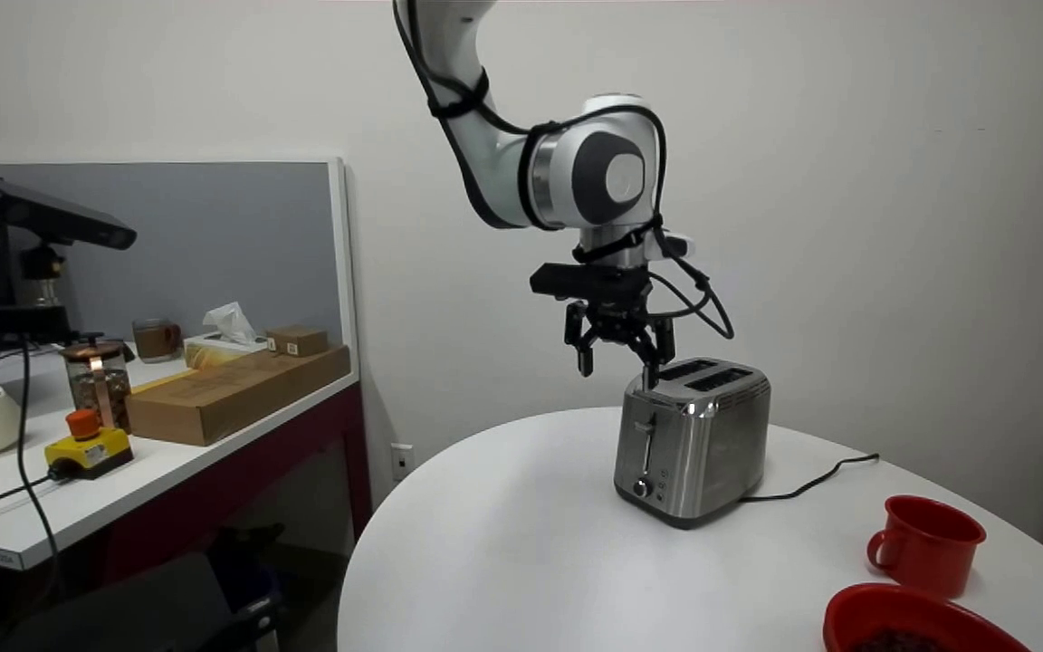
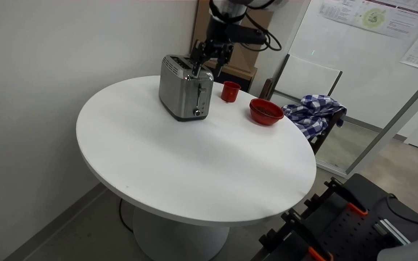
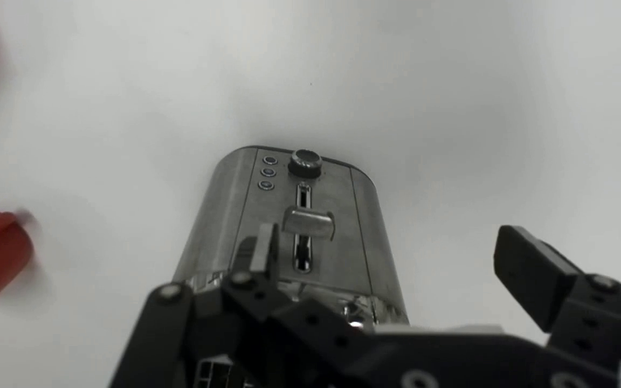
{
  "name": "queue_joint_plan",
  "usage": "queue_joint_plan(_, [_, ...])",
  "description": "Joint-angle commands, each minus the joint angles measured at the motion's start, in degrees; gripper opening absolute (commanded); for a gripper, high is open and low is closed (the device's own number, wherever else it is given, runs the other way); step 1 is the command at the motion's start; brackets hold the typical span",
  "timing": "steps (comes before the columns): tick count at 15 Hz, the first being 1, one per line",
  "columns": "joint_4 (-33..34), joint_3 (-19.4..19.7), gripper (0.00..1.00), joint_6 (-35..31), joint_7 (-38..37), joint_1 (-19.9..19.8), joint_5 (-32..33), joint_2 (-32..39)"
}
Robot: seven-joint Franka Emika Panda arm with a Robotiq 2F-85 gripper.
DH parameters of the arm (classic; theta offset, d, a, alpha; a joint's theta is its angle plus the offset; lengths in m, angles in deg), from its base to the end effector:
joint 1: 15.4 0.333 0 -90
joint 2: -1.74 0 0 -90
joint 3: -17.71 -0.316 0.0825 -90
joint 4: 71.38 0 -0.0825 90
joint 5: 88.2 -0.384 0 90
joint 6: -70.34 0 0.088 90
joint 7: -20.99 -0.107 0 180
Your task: Turn off the switch of the toaster
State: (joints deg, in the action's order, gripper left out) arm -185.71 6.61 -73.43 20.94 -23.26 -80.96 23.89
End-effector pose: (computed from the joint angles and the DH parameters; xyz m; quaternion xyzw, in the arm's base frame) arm 0.6202 0.0311 0.2822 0.9954 0.0666 0.0685 0.0030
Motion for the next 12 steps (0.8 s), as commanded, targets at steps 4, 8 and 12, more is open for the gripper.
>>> queue_joint_plan(4, [7.3,5.1,1.0,17.5,7.4,4.4,-2.2,-2.8])
queue_joint_plan(8, [9.5,5.0,1.0,24.1,13.7,3.2,-6.8,-3.5])
queue_joint_plan(12, [9.2,6.5,1.0,23.3,11.9,4.4,-6.9,-3.1])
